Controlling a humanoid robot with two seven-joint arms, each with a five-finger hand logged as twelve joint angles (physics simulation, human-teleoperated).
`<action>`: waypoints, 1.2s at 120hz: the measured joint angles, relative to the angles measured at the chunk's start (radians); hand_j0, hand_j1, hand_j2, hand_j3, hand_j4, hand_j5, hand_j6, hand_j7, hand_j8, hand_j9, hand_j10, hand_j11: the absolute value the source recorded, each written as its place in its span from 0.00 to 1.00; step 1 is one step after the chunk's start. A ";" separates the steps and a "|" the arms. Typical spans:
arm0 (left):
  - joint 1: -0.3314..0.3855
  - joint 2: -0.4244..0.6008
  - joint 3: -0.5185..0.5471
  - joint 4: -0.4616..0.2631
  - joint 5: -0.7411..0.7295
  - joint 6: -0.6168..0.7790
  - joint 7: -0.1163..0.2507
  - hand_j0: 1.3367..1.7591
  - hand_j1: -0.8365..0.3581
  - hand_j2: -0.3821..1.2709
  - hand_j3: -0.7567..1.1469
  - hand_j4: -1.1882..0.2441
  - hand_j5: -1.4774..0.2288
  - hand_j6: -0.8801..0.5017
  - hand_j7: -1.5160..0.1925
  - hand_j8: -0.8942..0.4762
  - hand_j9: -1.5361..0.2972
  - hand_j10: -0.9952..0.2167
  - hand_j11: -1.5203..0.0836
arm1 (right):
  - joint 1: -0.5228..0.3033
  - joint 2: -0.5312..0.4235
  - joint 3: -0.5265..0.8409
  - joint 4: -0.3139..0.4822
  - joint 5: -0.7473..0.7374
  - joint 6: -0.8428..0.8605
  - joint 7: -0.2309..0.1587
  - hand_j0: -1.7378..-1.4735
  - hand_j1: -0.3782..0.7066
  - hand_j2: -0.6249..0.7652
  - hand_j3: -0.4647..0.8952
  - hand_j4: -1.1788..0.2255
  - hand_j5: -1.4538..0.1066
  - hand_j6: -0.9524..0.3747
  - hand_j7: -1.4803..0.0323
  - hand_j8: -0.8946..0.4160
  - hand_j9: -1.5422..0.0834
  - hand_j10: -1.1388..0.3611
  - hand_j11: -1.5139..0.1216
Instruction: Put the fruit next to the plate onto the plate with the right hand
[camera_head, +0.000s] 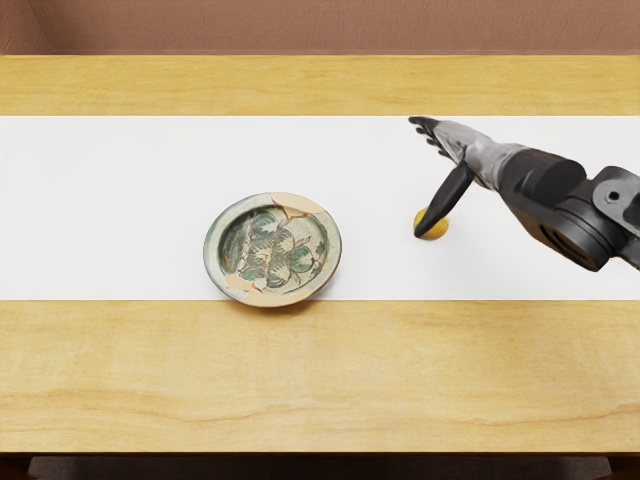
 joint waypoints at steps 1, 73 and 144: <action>0.000 0.000 0.000 0.000 0.000 0.000 0.000 0.76 0.99 0.23 0.40 0.83 0.87 0.64 0.89 0.66 0.84 0.83 0.95 | 0.001 0.003 -0.003 0.000 -0.004 -0.001 -0.001 0.30 0.03 0.45 0.34 0.84 0.93 0.72 0.98 0.68 0.95 0.76 0.93; 0.000 0.000 0.000 0.000 0.000 0.000 0.000 0.76 0.99 0.23 0.40 0.83 0.87 0.64 0.89 0.66 0.84 0.83 0.95 | 0.041 0.095 -0.166 -0.156 -0.159 -0.028 -0.008 0.30 0.03 0.45 0.34 0.84 0.93 0.72 0.98 0.68 0.95 0.76 0.93; 0.000 0.000 0.000 0.000 0.000 0.000 0.000 0.76 0.99 0.23 0.40 0.83 0.87 0.64 0.89 0.66 0.84 0.83 0.95 | 0.031 0.211 -0.238 -0.311 -0.199 -0.123 -0.008 0.30 0.03 0.45 0.34 0.84 0.93 0.72 0.98 0.68 0.95 0.76 0.93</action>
